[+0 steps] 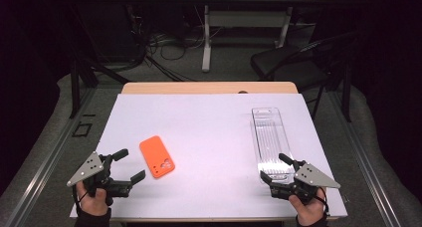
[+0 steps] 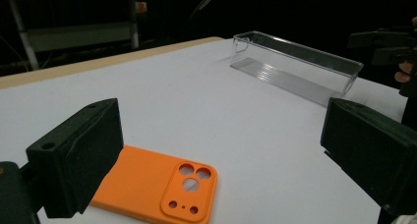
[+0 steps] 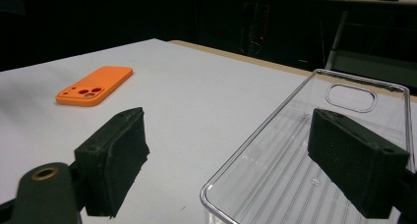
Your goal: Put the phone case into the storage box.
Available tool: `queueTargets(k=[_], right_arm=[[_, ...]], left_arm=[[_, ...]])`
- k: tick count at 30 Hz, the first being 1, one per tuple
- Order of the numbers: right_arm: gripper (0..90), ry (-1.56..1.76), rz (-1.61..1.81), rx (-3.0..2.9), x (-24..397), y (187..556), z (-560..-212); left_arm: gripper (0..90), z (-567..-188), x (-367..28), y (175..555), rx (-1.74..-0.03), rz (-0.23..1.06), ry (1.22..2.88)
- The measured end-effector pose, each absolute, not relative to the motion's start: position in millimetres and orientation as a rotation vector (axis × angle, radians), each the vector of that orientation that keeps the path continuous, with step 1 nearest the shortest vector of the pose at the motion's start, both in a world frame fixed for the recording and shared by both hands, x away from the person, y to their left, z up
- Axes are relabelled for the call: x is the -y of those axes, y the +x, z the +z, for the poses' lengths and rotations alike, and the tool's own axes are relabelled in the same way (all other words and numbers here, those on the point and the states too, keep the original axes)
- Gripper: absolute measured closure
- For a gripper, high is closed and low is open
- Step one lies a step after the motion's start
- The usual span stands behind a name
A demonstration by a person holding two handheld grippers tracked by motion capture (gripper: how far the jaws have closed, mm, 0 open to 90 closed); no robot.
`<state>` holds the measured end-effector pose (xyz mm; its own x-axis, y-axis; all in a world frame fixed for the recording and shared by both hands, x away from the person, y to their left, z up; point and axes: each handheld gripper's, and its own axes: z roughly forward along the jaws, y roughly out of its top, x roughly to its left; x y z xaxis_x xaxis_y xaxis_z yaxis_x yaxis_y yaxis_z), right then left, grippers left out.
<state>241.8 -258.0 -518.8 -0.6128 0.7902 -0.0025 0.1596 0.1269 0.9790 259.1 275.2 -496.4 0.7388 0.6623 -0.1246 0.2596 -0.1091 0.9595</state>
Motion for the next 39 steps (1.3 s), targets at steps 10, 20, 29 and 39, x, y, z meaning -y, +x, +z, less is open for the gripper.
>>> queueTargets(k=[10,20,29,39], right_arm=[[14.0,0.928,1.516,-1.864,258.8,242.4,-519.3],[14.0,0.919,1.506,-1.873,256.1,242.3,-520.0],[14.0,0.935,1.498,-1.87,254.5,243.0,-520.7],[14.0,0.943,1.494,-1.862,255.1,242.8,-520.4]], left_arm=[[2.4,-496.7,-278.3,261.7,-0.83,0.371,1.679],[0.6,-496.8,-280.5,271.7,-1.015,0.365,1.638],[0.7,-492.8,-279.1,291.3,-1.129,0.318,1.657],[15.4,-483.9,-278.4,316.1,-1.159,0.326,1.669]])
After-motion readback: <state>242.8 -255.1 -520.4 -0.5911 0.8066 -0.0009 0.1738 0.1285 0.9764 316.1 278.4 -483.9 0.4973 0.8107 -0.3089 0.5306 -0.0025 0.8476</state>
